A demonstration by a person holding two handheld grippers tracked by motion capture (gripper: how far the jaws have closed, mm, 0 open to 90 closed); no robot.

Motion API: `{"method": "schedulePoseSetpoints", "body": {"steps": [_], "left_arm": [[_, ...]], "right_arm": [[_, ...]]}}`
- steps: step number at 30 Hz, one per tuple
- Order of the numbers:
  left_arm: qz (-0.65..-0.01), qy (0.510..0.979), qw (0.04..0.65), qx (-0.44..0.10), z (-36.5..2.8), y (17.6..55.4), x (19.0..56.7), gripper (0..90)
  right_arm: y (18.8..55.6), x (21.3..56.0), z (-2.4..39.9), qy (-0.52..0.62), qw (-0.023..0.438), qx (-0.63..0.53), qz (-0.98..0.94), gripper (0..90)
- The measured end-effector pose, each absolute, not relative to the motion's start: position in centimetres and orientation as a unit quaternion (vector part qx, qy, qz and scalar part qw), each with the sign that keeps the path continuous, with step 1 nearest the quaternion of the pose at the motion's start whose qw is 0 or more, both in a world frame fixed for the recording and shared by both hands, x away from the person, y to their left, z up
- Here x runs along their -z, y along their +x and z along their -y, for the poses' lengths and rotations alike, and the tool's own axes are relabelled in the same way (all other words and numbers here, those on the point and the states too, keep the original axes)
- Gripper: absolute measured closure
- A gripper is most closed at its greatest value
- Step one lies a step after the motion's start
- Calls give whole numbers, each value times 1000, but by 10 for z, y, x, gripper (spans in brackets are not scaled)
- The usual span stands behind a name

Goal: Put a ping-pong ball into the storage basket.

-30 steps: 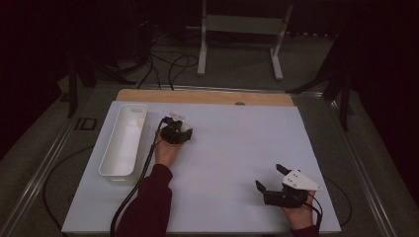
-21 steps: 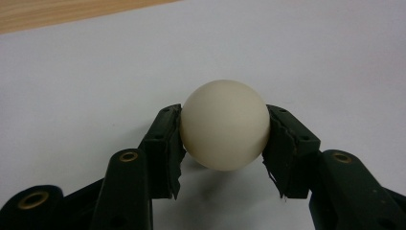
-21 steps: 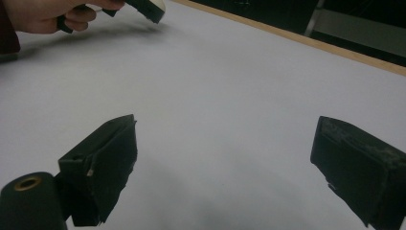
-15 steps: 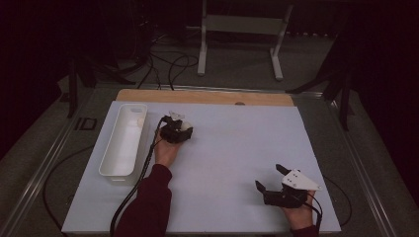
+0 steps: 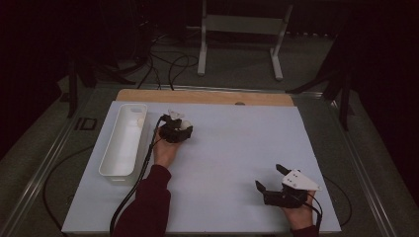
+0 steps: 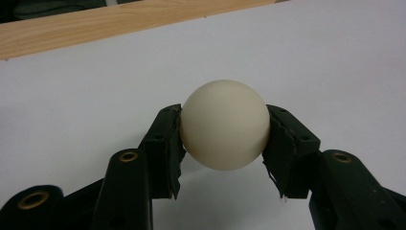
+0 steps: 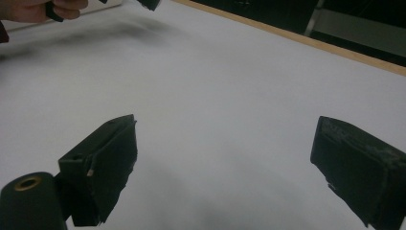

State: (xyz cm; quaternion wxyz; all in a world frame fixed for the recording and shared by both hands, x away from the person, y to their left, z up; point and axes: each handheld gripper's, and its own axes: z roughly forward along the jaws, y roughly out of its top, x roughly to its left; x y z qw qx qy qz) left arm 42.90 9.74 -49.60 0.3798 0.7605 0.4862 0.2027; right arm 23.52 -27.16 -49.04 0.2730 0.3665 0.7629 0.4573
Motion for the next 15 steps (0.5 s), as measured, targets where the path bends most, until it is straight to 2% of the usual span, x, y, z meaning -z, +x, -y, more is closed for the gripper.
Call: {"method": "schedulePoseSetpoints", "body": {"steps": [15], "left_arm": [[-478,761,394,-195,-94,421,485,515]], "right_arm": [[235,490,271,366,273,-458,-763,85]]}}
